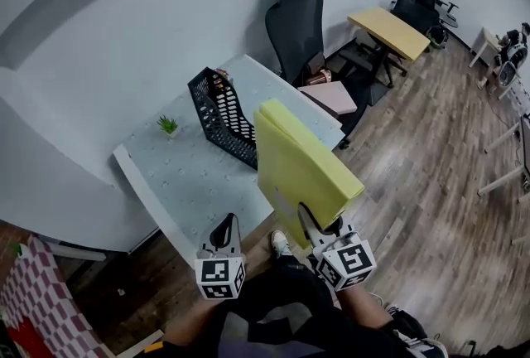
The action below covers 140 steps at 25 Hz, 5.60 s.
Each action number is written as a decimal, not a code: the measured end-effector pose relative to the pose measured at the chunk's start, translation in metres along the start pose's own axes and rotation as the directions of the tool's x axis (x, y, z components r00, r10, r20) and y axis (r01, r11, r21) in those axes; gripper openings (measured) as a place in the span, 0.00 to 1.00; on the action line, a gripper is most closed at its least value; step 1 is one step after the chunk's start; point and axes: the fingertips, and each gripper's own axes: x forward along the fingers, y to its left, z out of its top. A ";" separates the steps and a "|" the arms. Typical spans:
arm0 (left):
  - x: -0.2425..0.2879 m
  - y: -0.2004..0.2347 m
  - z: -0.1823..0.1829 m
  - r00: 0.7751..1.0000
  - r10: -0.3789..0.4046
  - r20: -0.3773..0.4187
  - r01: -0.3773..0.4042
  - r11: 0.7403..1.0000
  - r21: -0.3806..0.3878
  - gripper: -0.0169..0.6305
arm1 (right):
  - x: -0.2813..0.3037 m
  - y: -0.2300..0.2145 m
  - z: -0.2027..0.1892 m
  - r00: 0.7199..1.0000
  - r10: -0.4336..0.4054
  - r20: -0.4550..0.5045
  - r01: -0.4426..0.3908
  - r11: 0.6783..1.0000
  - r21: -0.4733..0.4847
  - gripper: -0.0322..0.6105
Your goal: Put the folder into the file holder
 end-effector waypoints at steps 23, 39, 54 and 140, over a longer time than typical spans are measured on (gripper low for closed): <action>0.085 0.050 0.058 0.924 0.382 -0.021 -0.382 0.921 -0.075 0.03 | 0.182 -0.056 0.094 0.908 0.408 0.097 -0.400 0.912 -0.091 0.27; 0.070 0.101 0.033 0.874 0.473 -0.110 -0.484 0.867 -0.122 0.03 | 0.254 -0.030 0.073 0.892 0.442 0.094 -0.433 0.896 -0.099 0.27; 0.090 0.114 0.002 0.879 0.427 -0.213 -0.459 0.879 -0.130 0.03 | 0.291 -0.019 0.052 0.886 0.447 0.124 -0.435 0.893 -0.113 0.27; 0.129 0.017 0.062 0.994 0.105 0.010 -0.105 0.994 -0.035 0.03 | 0.155 -0.052 -0.028 0.965 0.167 -0.203 -0.189 0.977 -0.096 0.07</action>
